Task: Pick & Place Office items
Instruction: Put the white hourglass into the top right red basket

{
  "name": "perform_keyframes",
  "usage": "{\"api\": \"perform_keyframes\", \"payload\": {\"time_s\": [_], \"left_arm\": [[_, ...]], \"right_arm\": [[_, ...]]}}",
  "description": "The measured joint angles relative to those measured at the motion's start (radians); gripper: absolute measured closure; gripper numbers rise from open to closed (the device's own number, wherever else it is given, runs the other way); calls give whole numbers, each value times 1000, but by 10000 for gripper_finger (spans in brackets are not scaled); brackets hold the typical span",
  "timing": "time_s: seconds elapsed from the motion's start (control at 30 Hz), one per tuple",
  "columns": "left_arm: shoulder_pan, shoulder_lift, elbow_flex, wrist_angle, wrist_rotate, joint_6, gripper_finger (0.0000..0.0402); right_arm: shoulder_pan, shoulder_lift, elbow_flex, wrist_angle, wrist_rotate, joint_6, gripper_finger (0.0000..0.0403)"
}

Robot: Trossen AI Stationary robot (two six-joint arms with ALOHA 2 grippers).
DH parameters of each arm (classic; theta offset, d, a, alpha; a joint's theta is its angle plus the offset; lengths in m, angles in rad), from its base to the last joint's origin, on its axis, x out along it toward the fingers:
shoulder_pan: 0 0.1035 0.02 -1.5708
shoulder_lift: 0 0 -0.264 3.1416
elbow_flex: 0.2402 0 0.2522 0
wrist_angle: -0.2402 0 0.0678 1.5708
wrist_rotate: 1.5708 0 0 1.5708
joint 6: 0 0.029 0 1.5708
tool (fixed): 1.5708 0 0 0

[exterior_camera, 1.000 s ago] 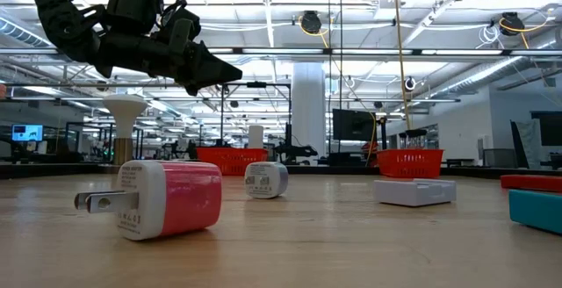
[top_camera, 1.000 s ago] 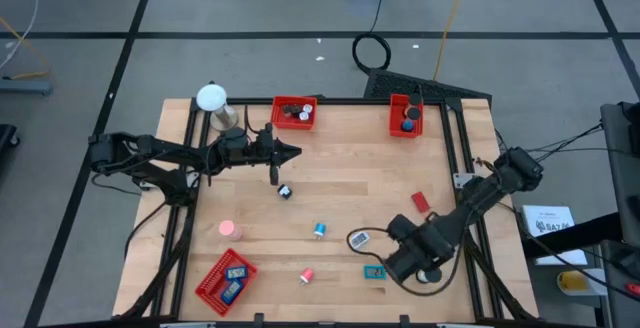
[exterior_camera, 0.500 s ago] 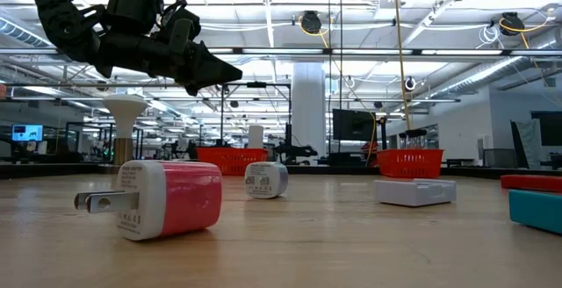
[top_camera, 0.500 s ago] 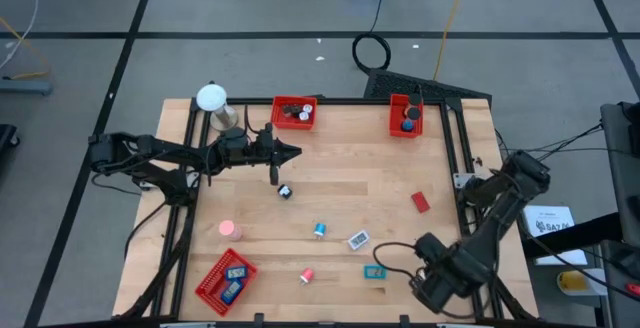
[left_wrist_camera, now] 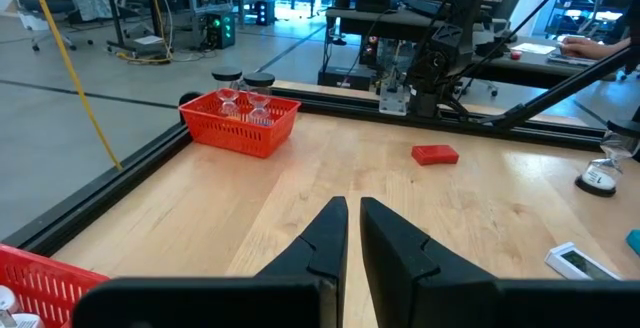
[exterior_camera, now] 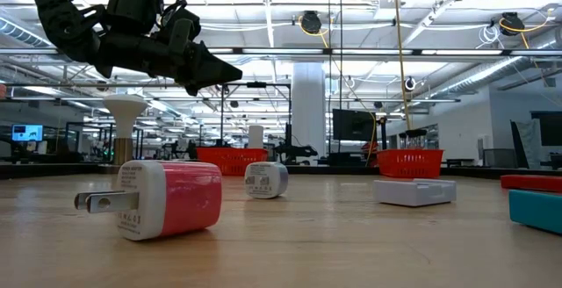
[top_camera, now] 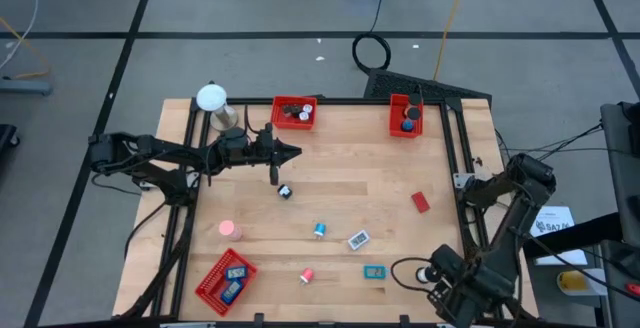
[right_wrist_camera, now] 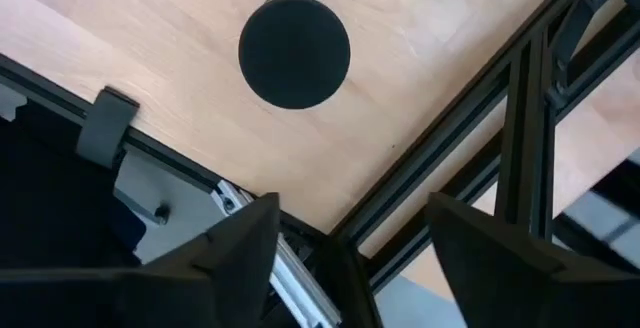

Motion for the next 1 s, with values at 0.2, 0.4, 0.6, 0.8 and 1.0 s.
{"api": "perform_keyframes", "payload": {"time_s": [0.2, 0.4, 0.6, 0.8, 1.0], "left_arm": [[0, 0, 0, 0, 0, 0, 371], [0, 0, 0, 0, 0, 0, 371], [0, 0, 0, 0, 0, 0, 371], [0, 0, 0, 0, 0, 0, 371], [0, 0, 0, 0, 0, 0, 371]], "right_arm": [[47, 0, 0, -1, 68, 16, 107], [99, 0, 0, 0, 183, 43, 97], [118, 0, -42, 22, 187, 47, 96], [126, 0, -111, 54, 184, 11, 94], [131, 0, -133, 66, 189, -31, 92]]}}
